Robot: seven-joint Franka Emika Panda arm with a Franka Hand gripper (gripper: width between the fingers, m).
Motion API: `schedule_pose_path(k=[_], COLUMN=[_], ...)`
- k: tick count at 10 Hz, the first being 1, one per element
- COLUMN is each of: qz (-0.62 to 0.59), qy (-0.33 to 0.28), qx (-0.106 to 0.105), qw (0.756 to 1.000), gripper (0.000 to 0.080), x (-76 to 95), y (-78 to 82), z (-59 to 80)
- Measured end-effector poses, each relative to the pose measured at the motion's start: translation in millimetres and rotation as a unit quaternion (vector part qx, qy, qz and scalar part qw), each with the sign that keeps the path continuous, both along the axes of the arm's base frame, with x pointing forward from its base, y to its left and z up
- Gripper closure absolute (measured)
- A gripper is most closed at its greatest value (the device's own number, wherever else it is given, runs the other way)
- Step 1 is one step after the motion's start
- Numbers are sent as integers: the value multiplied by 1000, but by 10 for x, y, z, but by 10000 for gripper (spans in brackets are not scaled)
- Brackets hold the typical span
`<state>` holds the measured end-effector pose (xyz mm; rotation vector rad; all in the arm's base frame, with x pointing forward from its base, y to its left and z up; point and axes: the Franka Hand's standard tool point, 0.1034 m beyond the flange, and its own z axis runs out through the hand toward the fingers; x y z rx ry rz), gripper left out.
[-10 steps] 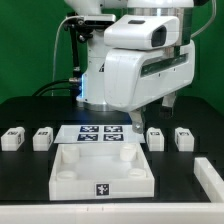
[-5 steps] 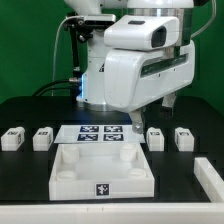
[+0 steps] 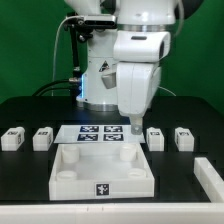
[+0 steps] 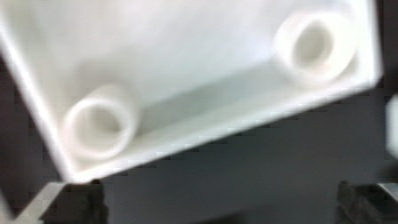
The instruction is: Assemble one leg
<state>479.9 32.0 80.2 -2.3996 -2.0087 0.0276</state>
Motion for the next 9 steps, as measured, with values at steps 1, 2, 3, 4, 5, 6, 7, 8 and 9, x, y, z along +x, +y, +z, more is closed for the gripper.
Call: schedule_pose_path(k=[1,2,3,4,5,6,7,8,9], qz=[81,139,154,150,146,140,132,129,129], qy=[2,9,15,20,27,34,37,36,36], qx=[4,8,13,16,20,24,25,25,25], qw=[997,990,988,988,989,989,990,991,991], gripper=[150,150,150,150,150,150,150,150,150], x=[-207,-403,-499,-519,-525,-528,-517,-503,-506], y=[-151,-301,-398,-459,-514,-552,-565,-559,-561], z=[-116,-242,-339,-427,-544,-645,-691,-688,-690])
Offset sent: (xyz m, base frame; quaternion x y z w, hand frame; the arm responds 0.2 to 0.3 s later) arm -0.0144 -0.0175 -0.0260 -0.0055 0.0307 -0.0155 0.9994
